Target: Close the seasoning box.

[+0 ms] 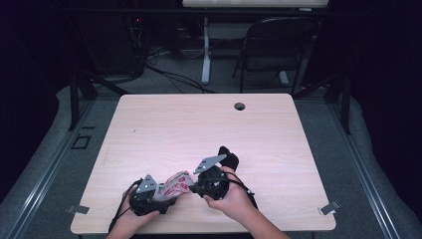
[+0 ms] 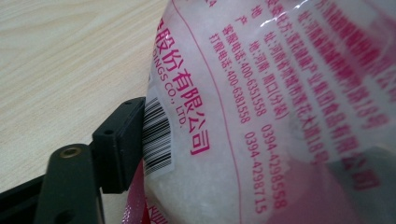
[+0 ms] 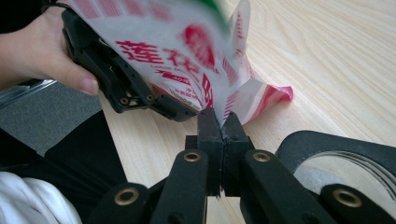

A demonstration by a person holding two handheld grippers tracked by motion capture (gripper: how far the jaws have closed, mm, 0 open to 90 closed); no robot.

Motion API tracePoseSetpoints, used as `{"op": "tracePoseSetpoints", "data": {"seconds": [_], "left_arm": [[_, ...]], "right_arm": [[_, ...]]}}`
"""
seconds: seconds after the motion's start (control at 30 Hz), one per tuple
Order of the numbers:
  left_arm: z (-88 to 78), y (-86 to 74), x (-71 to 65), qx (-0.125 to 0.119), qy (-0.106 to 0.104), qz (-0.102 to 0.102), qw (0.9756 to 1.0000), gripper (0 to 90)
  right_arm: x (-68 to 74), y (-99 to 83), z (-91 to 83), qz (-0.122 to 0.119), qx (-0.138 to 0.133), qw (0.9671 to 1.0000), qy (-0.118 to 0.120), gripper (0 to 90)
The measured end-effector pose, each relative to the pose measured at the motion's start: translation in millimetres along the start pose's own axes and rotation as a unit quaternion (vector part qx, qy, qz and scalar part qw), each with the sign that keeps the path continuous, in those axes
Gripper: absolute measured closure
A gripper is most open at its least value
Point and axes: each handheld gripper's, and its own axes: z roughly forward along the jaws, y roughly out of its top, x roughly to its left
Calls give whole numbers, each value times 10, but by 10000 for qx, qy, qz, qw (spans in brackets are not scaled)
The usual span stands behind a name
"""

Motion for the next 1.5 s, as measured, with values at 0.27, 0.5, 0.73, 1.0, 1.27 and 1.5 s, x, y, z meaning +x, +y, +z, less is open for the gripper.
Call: {"op": "tracePoseSetpoints", "data": {"seconds": [0.27, 0.5, 0.73, 1.0, 1.27, 1.5], "left_arm": [[37, -29, -5, -19, 135, 245, 9996, 334], [39, -30, -23, -38, 362, 334, 9988, 427], [35, -29, -27, -63, 401, 337, 9986, 503], [44, -24, -53, -87, 479, 367, 9981, 556], [37, 18, -101, 23, 608, 467, 9971, 583], [-5, 60, -126, -60, 752, 467, 9961, 594]], "right_arm": [[4, -2, 5, 0, 10, 10000, -16, 899], [0, -2, 3, 2, 0, 10000, -23, 898], [1, -7, 4, 84, -62, 9999, -22, 897], [-19, -4, -4, 52, -54, 10000, -9, 897], [-42, -8, -20, 121, -75, 9999, 23, 898], [-57, -1, -58, 114, -152, 9998, 32, 897]]}}
